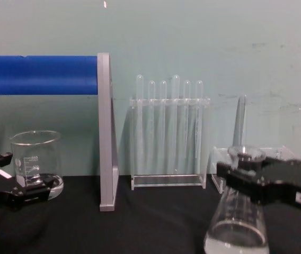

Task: Grasp the erlenmeyer flask with one hand, shake it three times, then place it back.

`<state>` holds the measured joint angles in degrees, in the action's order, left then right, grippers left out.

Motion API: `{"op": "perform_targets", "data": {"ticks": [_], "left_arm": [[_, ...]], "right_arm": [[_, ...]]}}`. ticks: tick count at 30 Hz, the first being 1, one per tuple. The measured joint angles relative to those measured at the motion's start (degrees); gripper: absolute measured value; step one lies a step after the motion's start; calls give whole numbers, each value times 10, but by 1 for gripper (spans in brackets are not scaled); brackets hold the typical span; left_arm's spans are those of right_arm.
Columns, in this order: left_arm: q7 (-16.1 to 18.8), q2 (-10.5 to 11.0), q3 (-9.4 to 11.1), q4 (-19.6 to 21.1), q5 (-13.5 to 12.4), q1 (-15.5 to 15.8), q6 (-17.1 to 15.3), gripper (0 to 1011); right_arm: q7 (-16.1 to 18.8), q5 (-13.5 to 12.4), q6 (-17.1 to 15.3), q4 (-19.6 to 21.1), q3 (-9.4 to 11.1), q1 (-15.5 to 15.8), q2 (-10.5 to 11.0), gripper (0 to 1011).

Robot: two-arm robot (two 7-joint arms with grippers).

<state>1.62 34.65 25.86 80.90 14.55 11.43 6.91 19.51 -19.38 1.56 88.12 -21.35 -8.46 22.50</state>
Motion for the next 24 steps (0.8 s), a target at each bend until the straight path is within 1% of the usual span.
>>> {"op": "perform_targets", "data": {"ticks": [8,13,17,24], "left_arm": [[0,0,0,0,0,0,0,1001],[0,0,0,0,0,0,0,1001],[0,0,0,0,0,0,0,1001],[0,0,0,0,0,0,0,1001]], "right_arm": [[-5,5,-15,53,29,10,0,449],[-5,3,-17,73,41,16,0,449],[-5,3,-18,83,46,19,0,449],[-6,4,-20,88,52,21,-3,449]]}}
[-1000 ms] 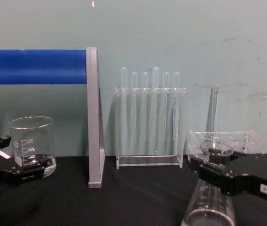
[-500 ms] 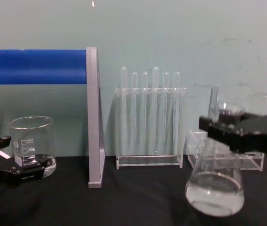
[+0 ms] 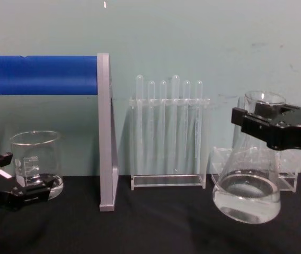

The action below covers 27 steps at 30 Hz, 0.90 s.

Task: Grasp the erlenmeyer flask with one hand, shake it three times, then place it back.

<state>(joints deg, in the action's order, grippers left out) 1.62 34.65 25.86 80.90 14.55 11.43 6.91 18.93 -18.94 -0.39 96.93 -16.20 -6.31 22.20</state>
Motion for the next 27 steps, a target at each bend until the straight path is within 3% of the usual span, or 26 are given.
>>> {"op": "perform_targets", "data": {"ticks": [14,27], "left_arm": [[0,0,0,0,0,0,0,1001],[0,0,0,0,0,0,0,1001]], "right_arm": [[3,6,-5,1,-5,3,-6,449],[34,1,-10,32,-37,21,1,449]]}}
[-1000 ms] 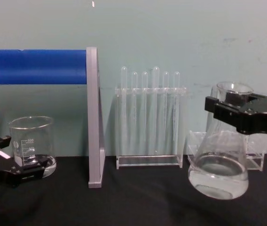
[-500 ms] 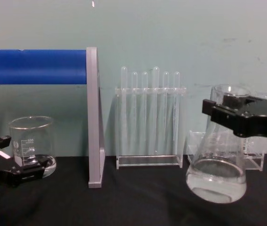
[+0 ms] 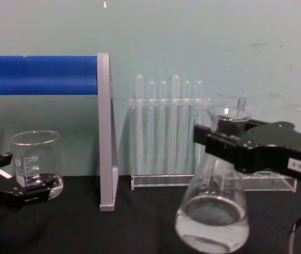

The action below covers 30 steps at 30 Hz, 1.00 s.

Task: Grasp the erlenmeyer flask with one hand, shake it three times, then place it back.

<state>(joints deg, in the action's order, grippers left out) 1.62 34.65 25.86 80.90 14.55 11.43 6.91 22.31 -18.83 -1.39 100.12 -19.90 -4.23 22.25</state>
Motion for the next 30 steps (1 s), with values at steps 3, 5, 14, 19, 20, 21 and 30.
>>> {"op": "perform_targets", "data": {"ticks": [3,5,14,19,20,21,30], "left_arm": [[0,0,0,0,0,0,0,1001],[0,0,0,0,0,0,0,1001],[0,0,0,0,0,0,0,1001],[0,0,0,0,0,0,0,1001],[0,0,0,0,0,0,0,1001],[0,0,0,0,0,0,0,1001],[0,0,0,0,0,0,0,1001]], "right_arm": [[9,-3,0,9,-10,4,4,449],[16,-6,0,16,-18,7,8,449],[33,-13,3,35,-39,15,25,449],[33,-14,6,36,-42,14,28,449],[31,-14,6,35,-42,13,28,449],[28,-14,6,32,-42,11,28,449],[-3,-5,10,0,-23,-6,18,449]]}}
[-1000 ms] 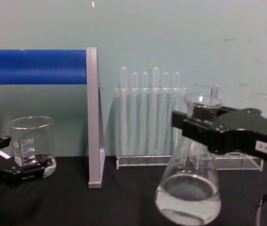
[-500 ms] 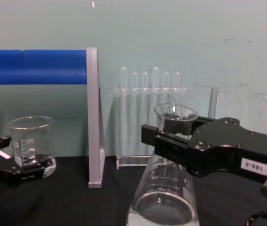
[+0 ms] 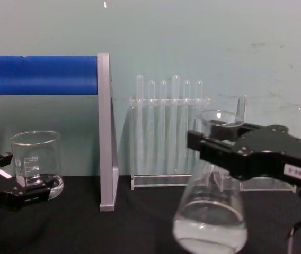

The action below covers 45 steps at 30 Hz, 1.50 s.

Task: Grasp the erlenmeyer flask with one hand, shake it three times, then place it back.

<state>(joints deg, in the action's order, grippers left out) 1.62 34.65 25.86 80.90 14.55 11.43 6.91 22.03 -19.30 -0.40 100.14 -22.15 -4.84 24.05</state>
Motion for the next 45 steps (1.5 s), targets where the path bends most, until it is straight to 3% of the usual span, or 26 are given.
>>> {"op": "perform_targets", "data": {"ticks": [14,26,37,45], "left_arm": [[0,0,0,0,0,0,0,1001],[0,0,0,0,0,0,0,1001],[0,0,0,0,0,0,0,1001],[0,0,0,0,0,0,0,1001]], "right_arm": [[-51,26,4,-64,60,-30,-23,449],[-69,42,5,-91,97,-41,-37,449],[-65,49,0,-91,107,-39,-47,449],[-42,45,-4,-70,93,-27,-47,449]]}}
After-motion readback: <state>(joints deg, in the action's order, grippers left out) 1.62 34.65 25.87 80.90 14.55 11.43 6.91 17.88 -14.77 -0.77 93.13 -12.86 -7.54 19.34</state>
